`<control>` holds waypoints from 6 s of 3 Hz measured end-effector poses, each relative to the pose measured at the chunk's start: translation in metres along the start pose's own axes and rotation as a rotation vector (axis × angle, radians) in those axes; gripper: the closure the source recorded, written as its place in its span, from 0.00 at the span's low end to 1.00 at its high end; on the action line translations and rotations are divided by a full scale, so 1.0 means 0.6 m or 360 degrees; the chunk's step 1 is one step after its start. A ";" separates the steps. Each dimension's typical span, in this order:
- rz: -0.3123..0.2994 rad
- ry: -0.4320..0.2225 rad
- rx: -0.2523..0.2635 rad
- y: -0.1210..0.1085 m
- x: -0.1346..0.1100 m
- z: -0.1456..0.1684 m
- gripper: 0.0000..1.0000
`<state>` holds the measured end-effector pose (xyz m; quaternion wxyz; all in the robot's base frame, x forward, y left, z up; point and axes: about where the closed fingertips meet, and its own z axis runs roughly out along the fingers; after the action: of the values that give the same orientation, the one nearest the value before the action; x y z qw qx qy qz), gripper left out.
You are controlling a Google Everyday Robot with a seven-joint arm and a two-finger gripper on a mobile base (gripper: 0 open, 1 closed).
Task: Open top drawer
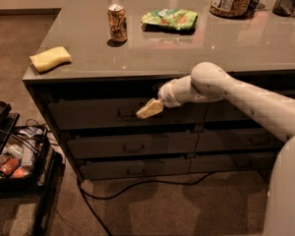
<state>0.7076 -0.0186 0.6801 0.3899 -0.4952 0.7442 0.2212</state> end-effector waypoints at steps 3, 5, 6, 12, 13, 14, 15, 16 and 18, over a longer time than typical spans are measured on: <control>-0.0011 -0.0010 0.0042 0.049 0.007 -0.003 0.88; -0.0011 -0.0010 0.0042 0.039 0.002 -0.005 0.81; -0.0011 -0.0010 0.0042 0.039 0.002 -0.005 0.58; -0.0093 0.0027 0.0013 0.059 -0.022 0.017 0.00; -0.0104 0.0167 0.0061 0.050 -0.017 0.027 0.00; -0.0044 0.0247 0.0086 0.036 -0.007 0.041 0.00; -0.0044 0.0247 0.0086 0.036 -0.007 0.041 0.00; -0.0031 0.0132 0.0005 0.035 -0.006 0.041 0.00; 0.0079 -0.0136 -0.0121 0.037 0.006 0.031 0.00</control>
Offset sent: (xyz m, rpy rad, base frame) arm -0.0550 0.0090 -0.0074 -0.0160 -0.0480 -0.0444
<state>0.6935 0.0015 0.6647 0.3966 -0.4811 0.7300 0.2798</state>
